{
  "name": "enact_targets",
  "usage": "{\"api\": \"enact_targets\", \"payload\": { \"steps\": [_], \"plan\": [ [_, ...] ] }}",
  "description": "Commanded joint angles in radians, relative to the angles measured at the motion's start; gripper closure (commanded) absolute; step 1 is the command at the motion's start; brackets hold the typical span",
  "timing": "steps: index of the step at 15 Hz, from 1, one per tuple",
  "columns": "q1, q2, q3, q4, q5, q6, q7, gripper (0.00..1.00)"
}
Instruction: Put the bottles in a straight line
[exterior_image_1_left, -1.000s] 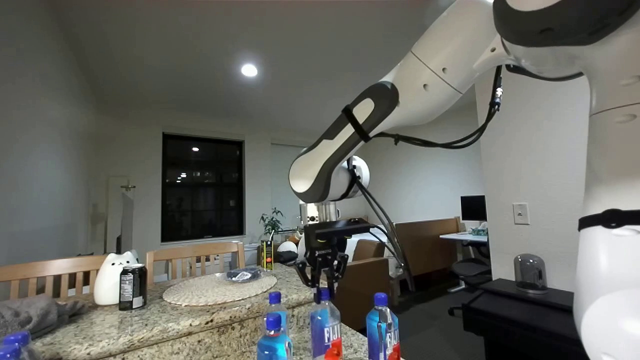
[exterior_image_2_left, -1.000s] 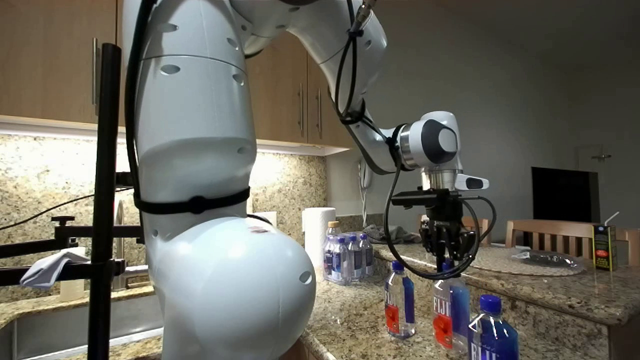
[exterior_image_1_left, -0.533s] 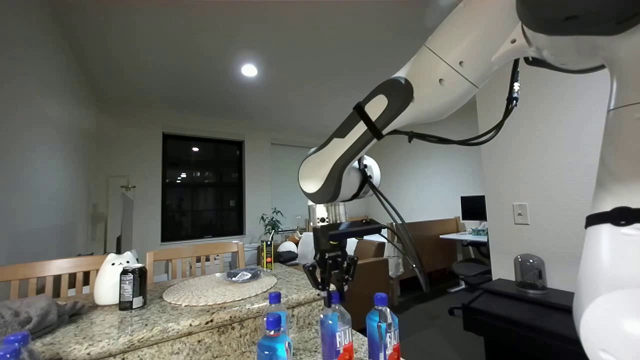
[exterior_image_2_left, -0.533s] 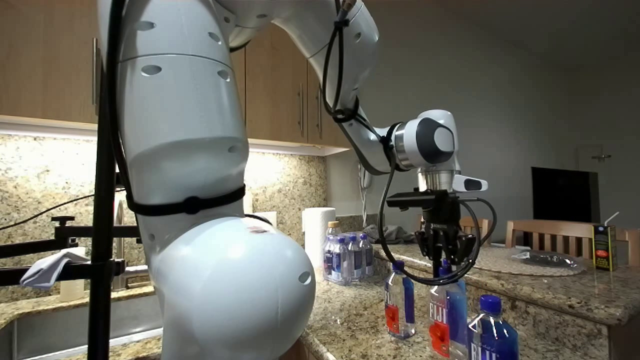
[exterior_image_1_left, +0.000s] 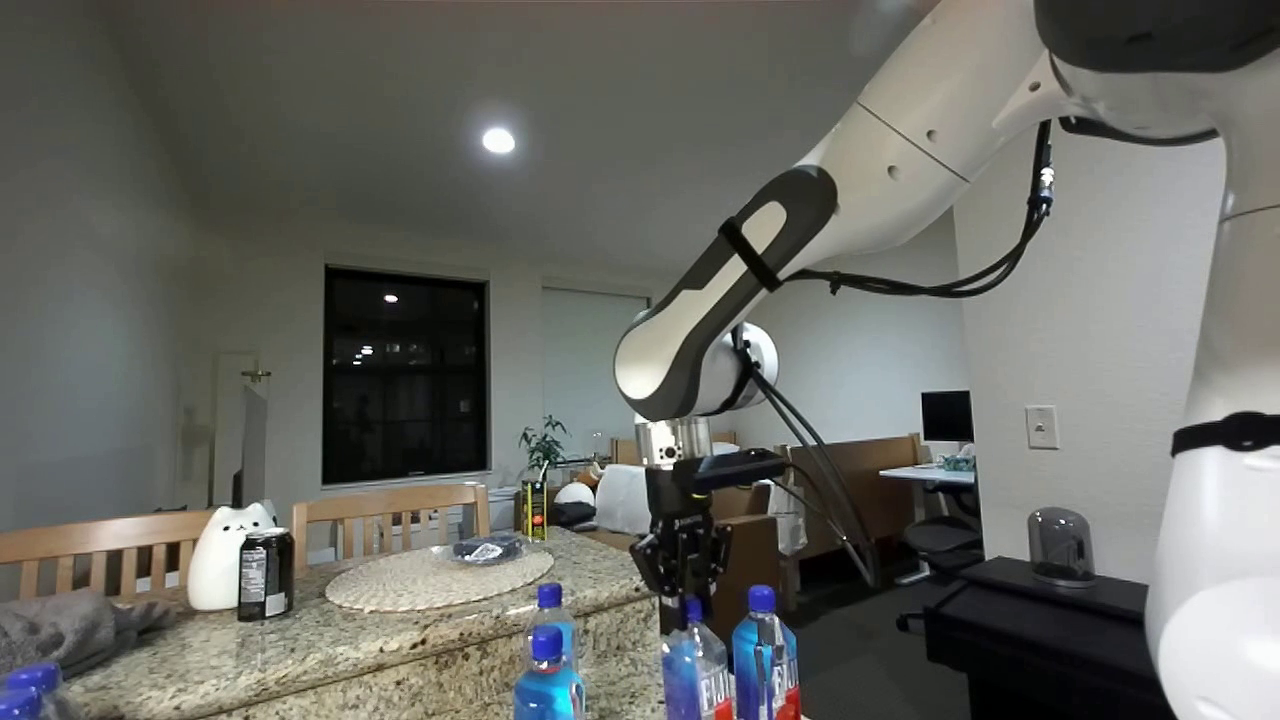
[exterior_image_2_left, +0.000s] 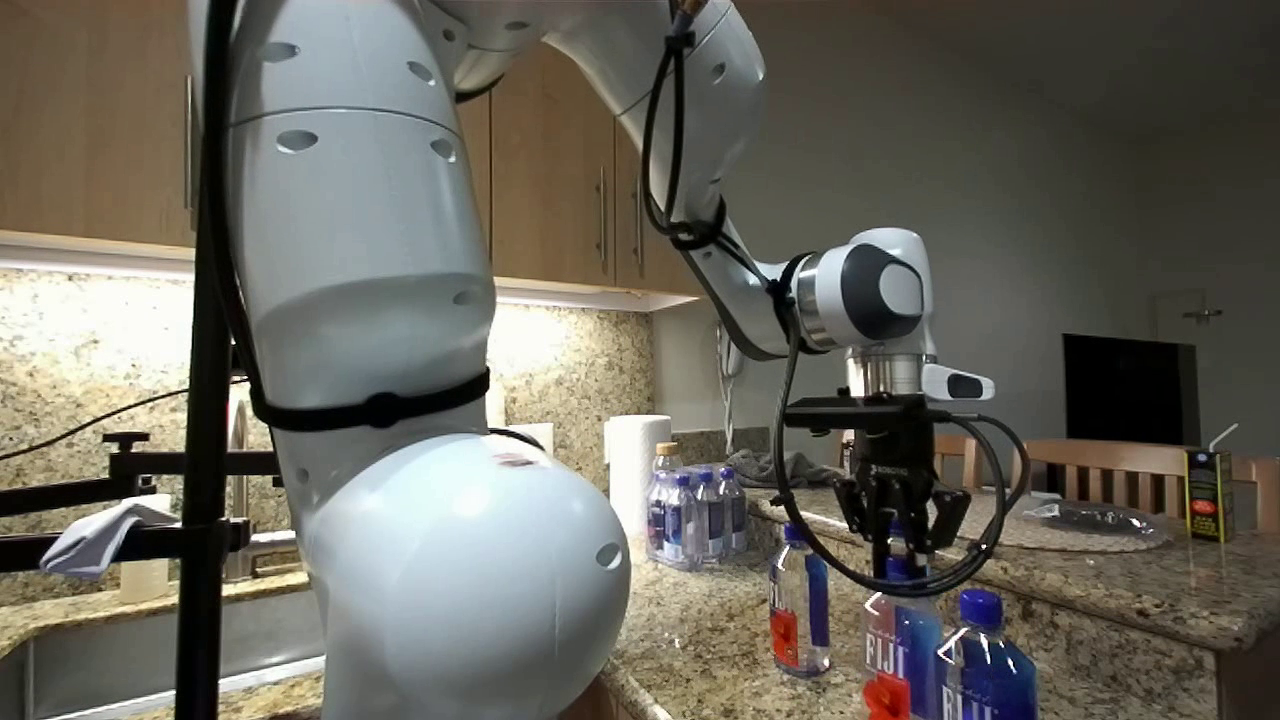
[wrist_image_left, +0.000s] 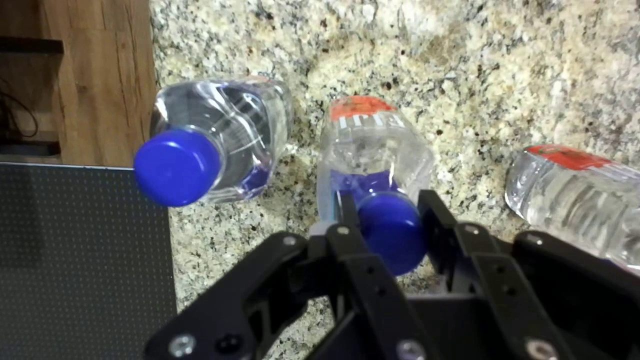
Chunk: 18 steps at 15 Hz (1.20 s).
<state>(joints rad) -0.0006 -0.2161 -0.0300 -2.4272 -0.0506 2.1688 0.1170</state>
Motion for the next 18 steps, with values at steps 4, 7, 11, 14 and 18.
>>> {"api": "enact_targets", "payload": {
  "steps": [4, 7, 11, 14, 18],
  "plan": [
    [-0.024, -0.008, -0.009, -0.025, -0.018, 0.027, -0.059, 0.85],
    [-0.023, -0.005, -0.004, -0.023, -0.026, 0.009, -0.06, 0.85],
    [-0.019, -0.021, 0.004, -0.035, -0.034, -0.004, -0.052, 0.85],
    [-0.018, -0.04, 0.01, -0.048, -0.034, 0.0, -0.037, 0.85],
    [-0.021, -0.07, 0.02, -0.082, -0.039, 0.03, 0.001, 0.85]
  ]
}}
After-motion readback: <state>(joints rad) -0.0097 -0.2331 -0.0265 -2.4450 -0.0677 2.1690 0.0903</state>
